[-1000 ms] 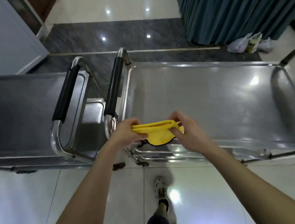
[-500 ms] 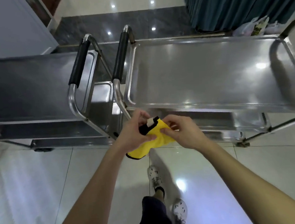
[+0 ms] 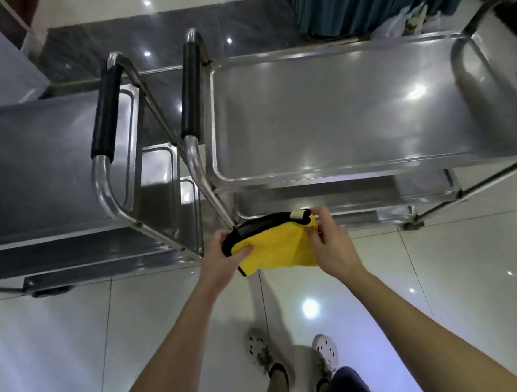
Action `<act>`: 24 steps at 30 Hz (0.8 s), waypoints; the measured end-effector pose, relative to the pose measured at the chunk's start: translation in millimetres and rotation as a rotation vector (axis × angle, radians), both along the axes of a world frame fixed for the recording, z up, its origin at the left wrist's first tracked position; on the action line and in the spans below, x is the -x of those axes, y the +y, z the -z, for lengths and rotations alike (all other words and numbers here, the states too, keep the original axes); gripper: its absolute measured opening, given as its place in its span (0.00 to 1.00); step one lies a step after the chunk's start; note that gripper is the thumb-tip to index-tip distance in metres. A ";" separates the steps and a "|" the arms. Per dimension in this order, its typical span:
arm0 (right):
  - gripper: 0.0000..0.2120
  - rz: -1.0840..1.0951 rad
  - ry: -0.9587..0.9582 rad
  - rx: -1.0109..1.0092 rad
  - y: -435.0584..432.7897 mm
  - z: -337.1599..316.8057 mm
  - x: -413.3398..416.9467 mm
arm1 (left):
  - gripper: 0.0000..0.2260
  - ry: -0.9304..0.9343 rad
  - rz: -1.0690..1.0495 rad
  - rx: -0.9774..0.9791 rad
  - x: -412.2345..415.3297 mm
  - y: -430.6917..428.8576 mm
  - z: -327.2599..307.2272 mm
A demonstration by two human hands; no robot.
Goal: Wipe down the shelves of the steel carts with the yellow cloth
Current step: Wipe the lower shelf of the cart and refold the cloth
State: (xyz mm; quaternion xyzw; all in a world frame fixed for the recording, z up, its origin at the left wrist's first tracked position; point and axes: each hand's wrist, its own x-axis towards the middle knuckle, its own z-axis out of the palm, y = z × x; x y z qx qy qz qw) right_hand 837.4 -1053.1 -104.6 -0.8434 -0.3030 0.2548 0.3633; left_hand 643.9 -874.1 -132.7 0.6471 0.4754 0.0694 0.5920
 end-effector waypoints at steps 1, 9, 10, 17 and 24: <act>0.13 0.016 0.016 0.018 0.0 8.2 1.7 | 0.26 -0.007 -0.005 -0.045 -2.7 0.6 5.4; 0.10 0.088 0.083 0.031 4.6 97.5 -0.9 | 0.13 0.008 0.049 -0.394 -18.8 -4.4 76.2; 0.11 0.095 0.091 0.044 5.0 116.6 -4.7 | 0.10 -0.004 0.068 -0.383 -24.0 -3.1 91.7; 0.25 0.114 0.046 -0.037 15.6 216.6 -44.4 | 0.19 0.068 0.121 -0.360 -73.6 10.5 186.3; 0.13 0.068 -0.263 -0.188 91.6 282.5 -109.0 | 0.20 -0.035 0.155 -0.646 -135.9 84.1 249.7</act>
